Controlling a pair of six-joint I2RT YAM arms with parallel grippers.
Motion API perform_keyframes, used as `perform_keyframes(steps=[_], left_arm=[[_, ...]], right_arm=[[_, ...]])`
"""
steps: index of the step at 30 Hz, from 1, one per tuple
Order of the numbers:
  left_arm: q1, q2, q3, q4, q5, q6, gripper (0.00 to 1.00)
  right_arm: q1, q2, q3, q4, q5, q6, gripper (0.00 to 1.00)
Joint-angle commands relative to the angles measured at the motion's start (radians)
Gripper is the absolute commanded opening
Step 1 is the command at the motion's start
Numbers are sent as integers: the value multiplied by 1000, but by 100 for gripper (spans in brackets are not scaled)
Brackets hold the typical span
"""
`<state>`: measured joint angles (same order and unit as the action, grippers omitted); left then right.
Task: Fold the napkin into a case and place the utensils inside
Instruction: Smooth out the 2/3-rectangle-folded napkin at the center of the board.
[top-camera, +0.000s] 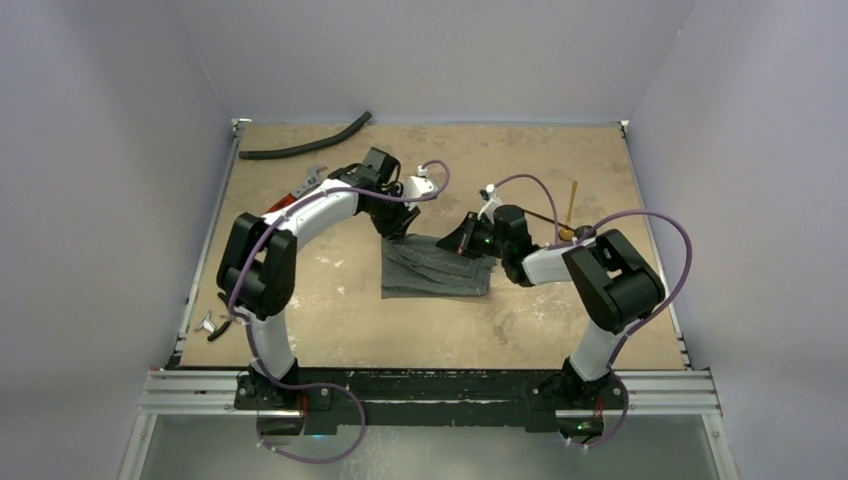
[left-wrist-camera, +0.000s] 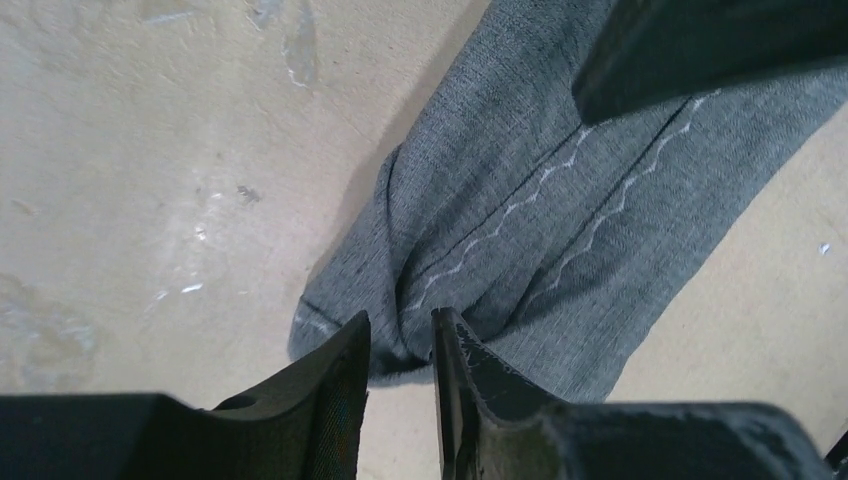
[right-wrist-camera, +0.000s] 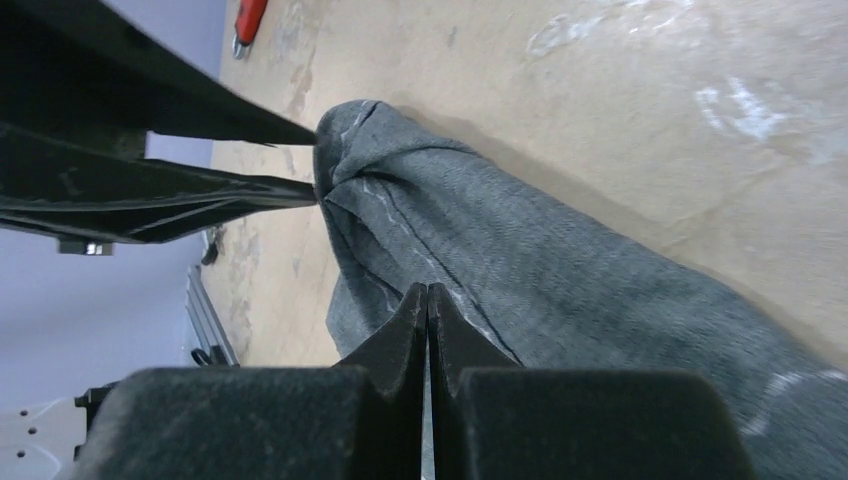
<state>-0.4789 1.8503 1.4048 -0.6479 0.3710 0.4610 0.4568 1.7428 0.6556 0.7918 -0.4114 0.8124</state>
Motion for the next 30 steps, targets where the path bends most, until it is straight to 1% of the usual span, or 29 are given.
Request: perform_keyframes(steps=[1, 4, 6, 13, 16, 20, 21, 22, 26, 30], left_arm=[[-3, 29, -7, 72, 39, -112, 29], [-3, 29, -22, 81, 39, -110, 33], [-4, 30, -35, 93, 28, -107, 33], [-20, 26, -102, 146, -94, -42, 31], [-38, 18, -135, 166, -153, -3, 25], [-50, 4, -168, 175, -189, 20, 8], [-53, 0, -173, 175, -194, 22, 2], [-56, -4, -177, 178, -199, 22, 0], [-60, -22, -191, 197, -211, 20, 0], [-61, -47, -207, 227, -220, 4, 0]], right_arm=[[36, 31, 42, 29, -29, 23, 0], [53, 68, 50, 48, -44, 33, 0], [55, 98, 58, 71, -62, 50, 0], [66, 145, 76, 93, -95, 62, 0], [71, 146, 66, 96, -103, 63, 0], [71, 111, 54, 83, -121, 43, 0], [71, 96, 56, 74, -129, 31, 0], [72, 80, 55, 72, -141, 24, 0], [85, 55, 33, 75, -198, 4, 0], [92, 76, -7, 89, -219, 2, 0]])
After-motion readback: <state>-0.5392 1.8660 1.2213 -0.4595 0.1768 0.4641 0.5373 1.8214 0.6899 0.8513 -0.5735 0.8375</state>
